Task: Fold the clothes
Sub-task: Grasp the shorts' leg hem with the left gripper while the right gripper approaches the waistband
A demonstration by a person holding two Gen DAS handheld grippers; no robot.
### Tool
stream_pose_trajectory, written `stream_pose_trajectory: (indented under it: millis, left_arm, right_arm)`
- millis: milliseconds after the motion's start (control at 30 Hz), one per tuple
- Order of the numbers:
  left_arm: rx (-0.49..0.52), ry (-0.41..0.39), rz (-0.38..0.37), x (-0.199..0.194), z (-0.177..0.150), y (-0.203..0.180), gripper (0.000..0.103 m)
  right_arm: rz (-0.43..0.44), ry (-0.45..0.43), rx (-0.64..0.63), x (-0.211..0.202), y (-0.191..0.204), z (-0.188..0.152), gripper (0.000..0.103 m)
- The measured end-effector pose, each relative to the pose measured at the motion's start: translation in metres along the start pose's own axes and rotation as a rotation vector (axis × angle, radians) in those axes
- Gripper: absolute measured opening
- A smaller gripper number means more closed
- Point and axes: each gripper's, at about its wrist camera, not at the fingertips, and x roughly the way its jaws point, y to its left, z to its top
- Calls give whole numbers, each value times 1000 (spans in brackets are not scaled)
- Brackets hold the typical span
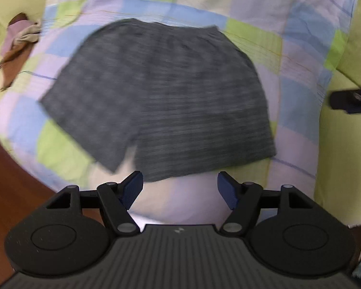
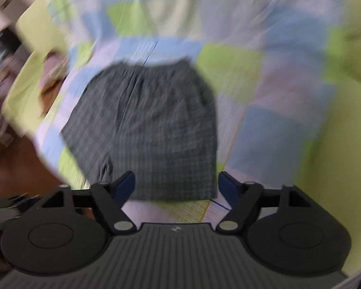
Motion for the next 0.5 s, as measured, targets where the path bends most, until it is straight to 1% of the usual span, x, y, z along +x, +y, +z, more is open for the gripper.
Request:
stream_pose_trajectory:
  millis: [67,100,133,200,300,467,500]
  left_arm:
    - [15,-12,15,17,-2,-22,70]
    - [65,-21,38,37,-3,-50,70]
    - [100,-29,46,45,-3,-65,70]
    - [138,-50,53,55,1,-86,70]
    - [192,-80,64,70,7,-117,71]
    - [178,-91,108,95,35,-135,70]
    - [191,-86,117,102,37,-138,70]
  right_arm:
    - [61,108,-24,39,-31,21,38]
    - [70,140,-41,55,-42,30,38]
    - [75,152,-47,62,-47,34,38]
    - [103,210,-59,94,-68,53,38]
    - [151,261,-39,122,-84,69,39]
    - [205,326,-35,159,-91,90,39]
    - [215,335,-35,164,-91,92,39]
